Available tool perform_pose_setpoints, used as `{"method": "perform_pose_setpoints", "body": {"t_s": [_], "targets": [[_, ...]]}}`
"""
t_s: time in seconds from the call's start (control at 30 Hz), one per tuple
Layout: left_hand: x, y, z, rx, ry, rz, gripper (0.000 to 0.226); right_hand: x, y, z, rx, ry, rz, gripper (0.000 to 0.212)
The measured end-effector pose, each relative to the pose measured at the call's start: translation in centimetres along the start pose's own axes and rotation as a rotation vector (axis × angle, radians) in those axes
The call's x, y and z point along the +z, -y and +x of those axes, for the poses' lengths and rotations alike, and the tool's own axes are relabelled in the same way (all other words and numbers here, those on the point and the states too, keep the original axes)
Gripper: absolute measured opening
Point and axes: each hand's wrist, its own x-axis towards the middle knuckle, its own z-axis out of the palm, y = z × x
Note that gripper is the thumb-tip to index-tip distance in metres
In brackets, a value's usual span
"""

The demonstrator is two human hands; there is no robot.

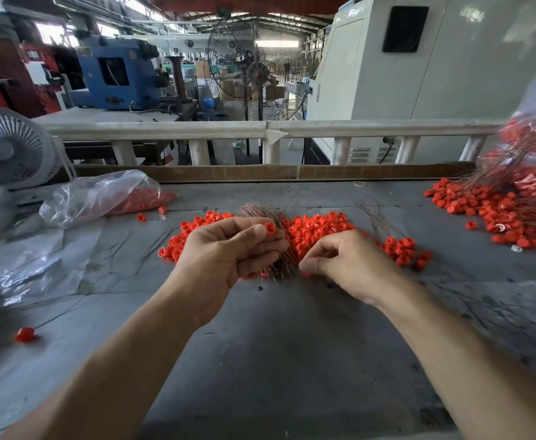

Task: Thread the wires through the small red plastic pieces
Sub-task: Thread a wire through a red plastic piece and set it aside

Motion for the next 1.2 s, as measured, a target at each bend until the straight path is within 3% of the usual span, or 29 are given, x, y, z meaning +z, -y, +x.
{"method": "perform_pose_setpoints", "body": {"t_s": [0.2,0.37,0.87,1.07,1.2], "targets": [[0.1,0.1,0.0,-0.004,-0.007,0.009,0.027,0.6,-0.5,0.4,-0.031,-0.190,-0.108,0.015],[0.3,0.1,-0.1,-0.011,-0.014,0.022,0.021,1.3,0.1,0.7,-0.039,-0.161,-0.208,0.003],[0.5,-0.1,-0.2,-0.027,-0.025,0.038,0.026,1.1,0.2,1.1,-0.030,-0.169,-0.265,0.017],[0.6,0.1,-0.2,-0.029,-0.029,0.029,0.027,0.9,0.5,0.9,-0.040,-0.120,-0.278,0.004],[0.5,0.1,-0.3,-0.027,-0.030,0.020,0.028,1.0,0.6,0.7,-0.031,-0.121,-0.339,0.011]]}}
